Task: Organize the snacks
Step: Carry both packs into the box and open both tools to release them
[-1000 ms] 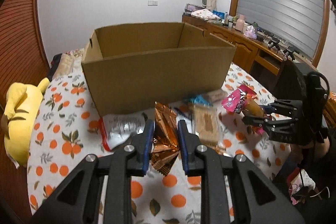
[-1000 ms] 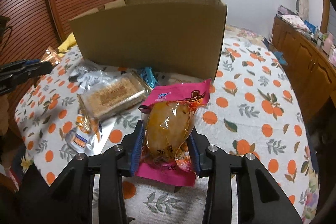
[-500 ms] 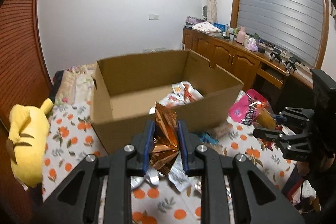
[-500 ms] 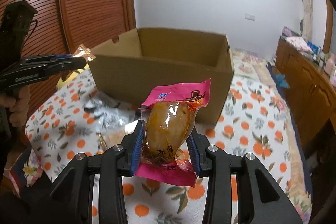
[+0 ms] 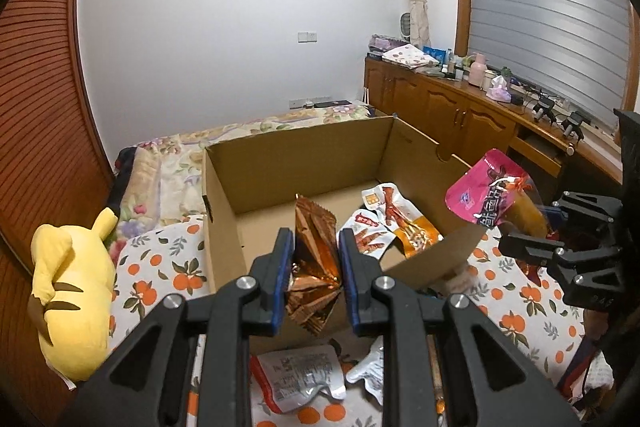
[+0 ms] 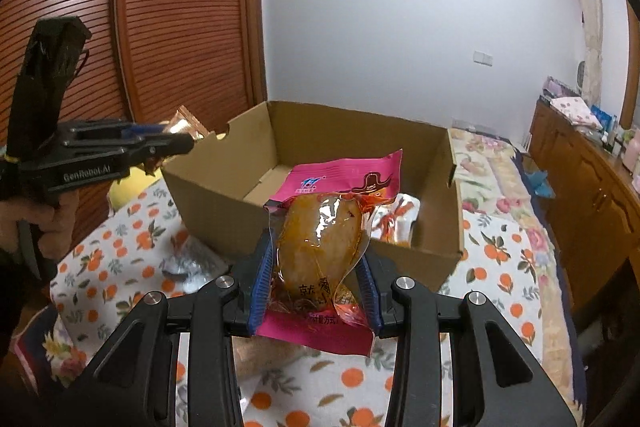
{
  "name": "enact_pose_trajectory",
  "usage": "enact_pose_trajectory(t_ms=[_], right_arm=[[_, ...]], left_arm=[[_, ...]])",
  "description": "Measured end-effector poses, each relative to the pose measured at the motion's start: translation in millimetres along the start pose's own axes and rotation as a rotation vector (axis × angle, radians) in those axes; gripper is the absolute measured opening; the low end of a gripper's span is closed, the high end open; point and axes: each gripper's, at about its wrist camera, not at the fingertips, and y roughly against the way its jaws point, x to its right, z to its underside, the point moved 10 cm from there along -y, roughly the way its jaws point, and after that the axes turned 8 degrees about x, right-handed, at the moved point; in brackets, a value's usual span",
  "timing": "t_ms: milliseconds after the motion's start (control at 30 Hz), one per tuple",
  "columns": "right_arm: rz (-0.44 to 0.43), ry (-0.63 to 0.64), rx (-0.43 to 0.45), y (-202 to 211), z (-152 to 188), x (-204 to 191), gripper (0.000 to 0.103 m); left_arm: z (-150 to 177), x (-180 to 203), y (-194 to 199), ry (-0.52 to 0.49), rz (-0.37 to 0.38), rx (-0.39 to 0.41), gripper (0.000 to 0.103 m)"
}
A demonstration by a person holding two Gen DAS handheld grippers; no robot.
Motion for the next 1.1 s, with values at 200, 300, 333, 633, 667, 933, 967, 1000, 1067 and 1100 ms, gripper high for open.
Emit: enact_pose_trajectory(t_ms=[200,300,333,633,667,933,967,1000,1067,1100], right_arm=[[0.007,0.004,-0.004,-16,-9,3,0.038],[0.005,-0.005,-0.004,-23,-14,5,0.038],[0.004,-0.007,-0.003,-25,-16,6,0.038],[0.004,-0.018,-0.002,-55,-31,10,0.038],[0.011,-0.017,-0.007,-58,-32,12,0.038],[0.050,-0.043,-0.051,-83,-22,25,0.038],[0.059,-0.046,-0.058,-86,-20,27,0.039],[0.067,-0.041,-0.066,-89,-20,28,0.039],[0.082,-0.034,-0.080,-96,-19,29,0.039],[0.083,-0.036,-0.089,-100,-18,30,0.039]], left_arm=[[-4,-5,-19,0.000,-0.004,-0.017,0.021],[-7,-5,-29,-0.004,-0.003,-0.025,0.021],[-8,-6,-33,-0.002,-0.001,-0.027,0.021],[-12,-10,-64,0.013,-0.008,-0.062,0.022],[-11,-10,-65,0.009,-0.009,-0.065,0.023],[-8,-17,-69,0.008,-0.039,-0.068,0.026],[-8,-17,-69,0.009,-0.042,-0.068,0.027],[-7,-18,-69,0.011,-0.042,-0.071,0.028],[-7,-21,-70,0.014,-0.045,-0.073,0.031],[-7,-22,-69,0.018,-0.048,-0.072,0.033]])
